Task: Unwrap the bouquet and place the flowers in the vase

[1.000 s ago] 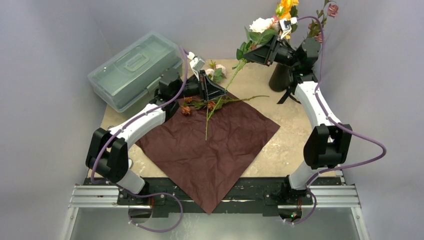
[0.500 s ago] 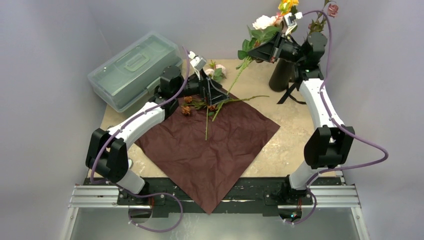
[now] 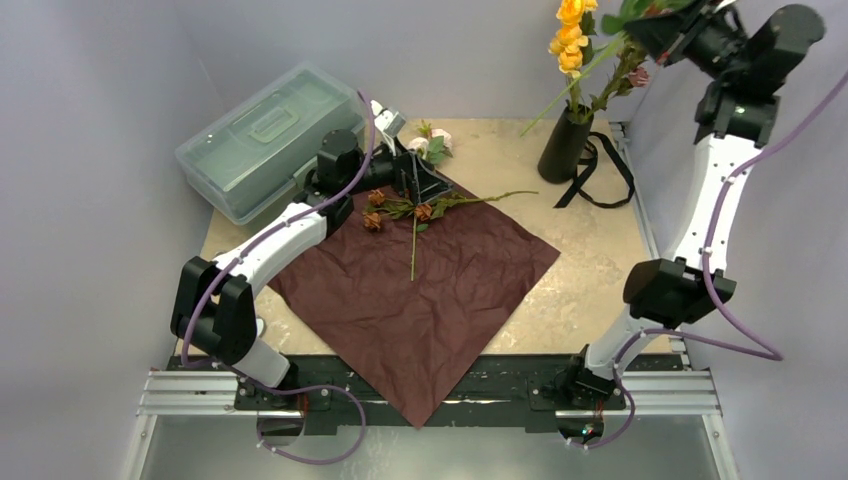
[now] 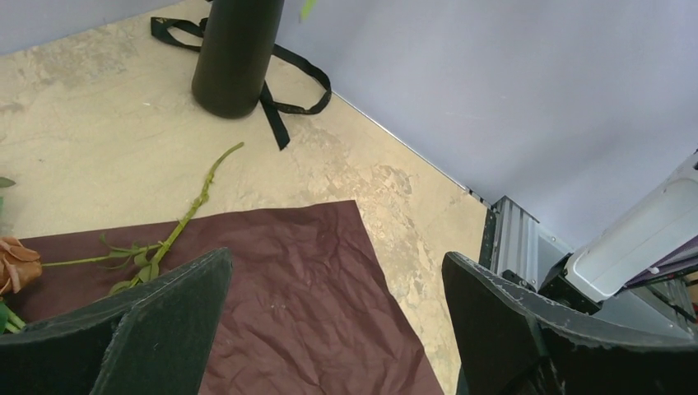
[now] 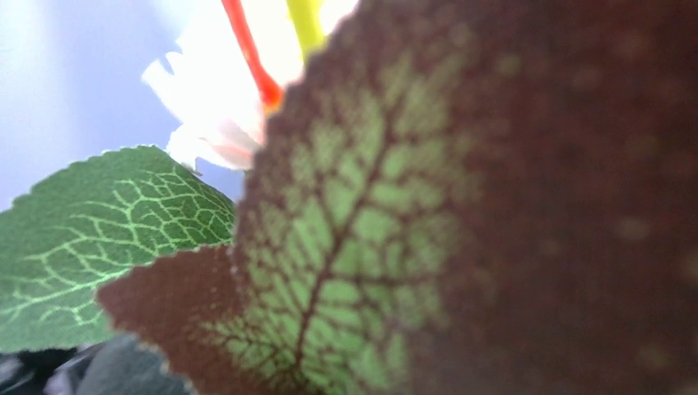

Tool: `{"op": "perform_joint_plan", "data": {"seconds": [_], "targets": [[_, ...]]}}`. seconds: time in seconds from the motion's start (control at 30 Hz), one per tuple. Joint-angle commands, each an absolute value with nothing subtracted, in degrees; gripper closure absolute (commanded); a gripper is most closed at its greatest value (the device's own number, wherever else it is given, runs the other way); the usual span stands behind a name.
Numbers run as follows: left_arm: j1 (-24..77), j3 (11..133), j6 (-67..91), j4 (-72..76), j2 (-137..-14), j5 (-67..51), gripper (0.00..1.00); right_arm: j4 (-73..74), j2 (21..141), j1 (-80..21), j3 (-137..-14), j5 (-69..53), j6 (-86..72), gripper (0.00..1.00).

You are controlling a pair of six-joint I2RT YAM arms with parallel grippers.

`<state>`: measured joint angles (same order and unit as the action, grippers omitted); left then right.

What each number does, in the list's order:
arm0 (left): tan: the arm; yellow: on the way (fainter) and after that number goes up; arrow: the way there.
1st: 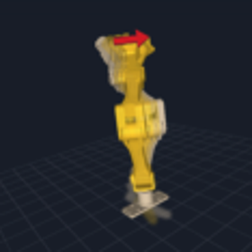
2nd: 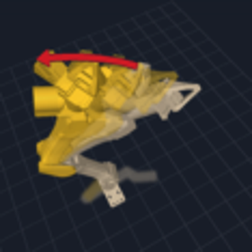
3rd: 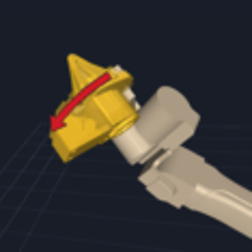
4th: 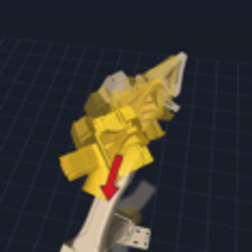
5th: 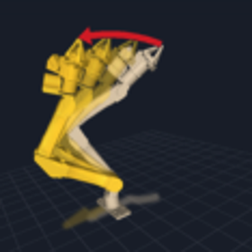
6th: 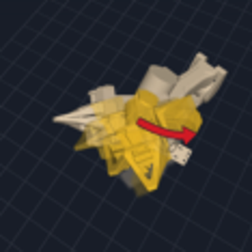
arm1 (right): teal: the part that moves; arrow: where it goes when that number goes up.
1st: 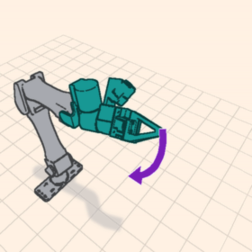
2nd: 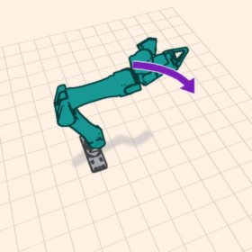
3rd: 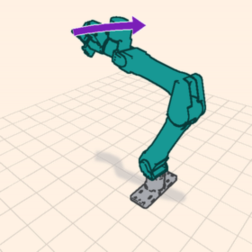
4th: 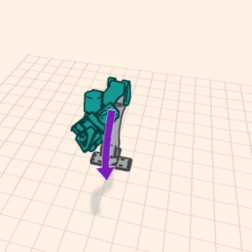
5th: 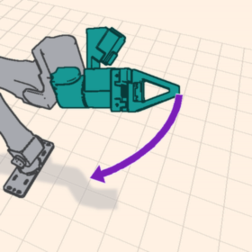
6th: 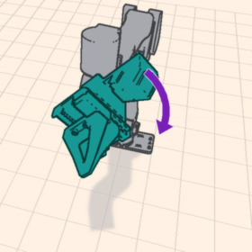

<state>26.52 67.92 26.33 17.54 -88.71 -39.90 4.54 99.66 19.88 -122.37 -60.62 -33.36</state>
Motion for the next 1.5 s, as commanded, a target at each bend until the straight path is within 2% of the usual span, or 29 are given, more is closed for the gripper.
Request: {"op": "perform_joint_plan", "data": {"seconds": [0.0, 0.17, 0.4, 0.93, 1.47], "targets": [[26.24, 67.86, 24.3, 16.63, -86.95, -38.77, 0.0, 18.13, 103.56, 24.29, -136.94, -47.37, -20.95, 1.0], [26.28, 67.11, 23.95, 16.26, -86.66, -38.26, 0.0, 18.71, 102.97, 25.29, -139.24, -34.69, -14.1, 1.0], [26.28, 68.15, 22.88, 15.29, -87.58, -38.2, 0.0, 19.08, 103.94, 25.29, -138.71, -27.94, -9.91, 1.0], [26.28, 68.82, 22.82, 14.34, -88.94, -36.91, 0.0, 16.11, 108.71, 24.1, -137.72, -29.01, -12.48, 1.0], [26.28, 69.08, 22.55, 12.82, -89.92, -36.09, 0.0, 14.78, 107.85, 19.33, -127.93, -29.16, -8.83, 1.0]]}}
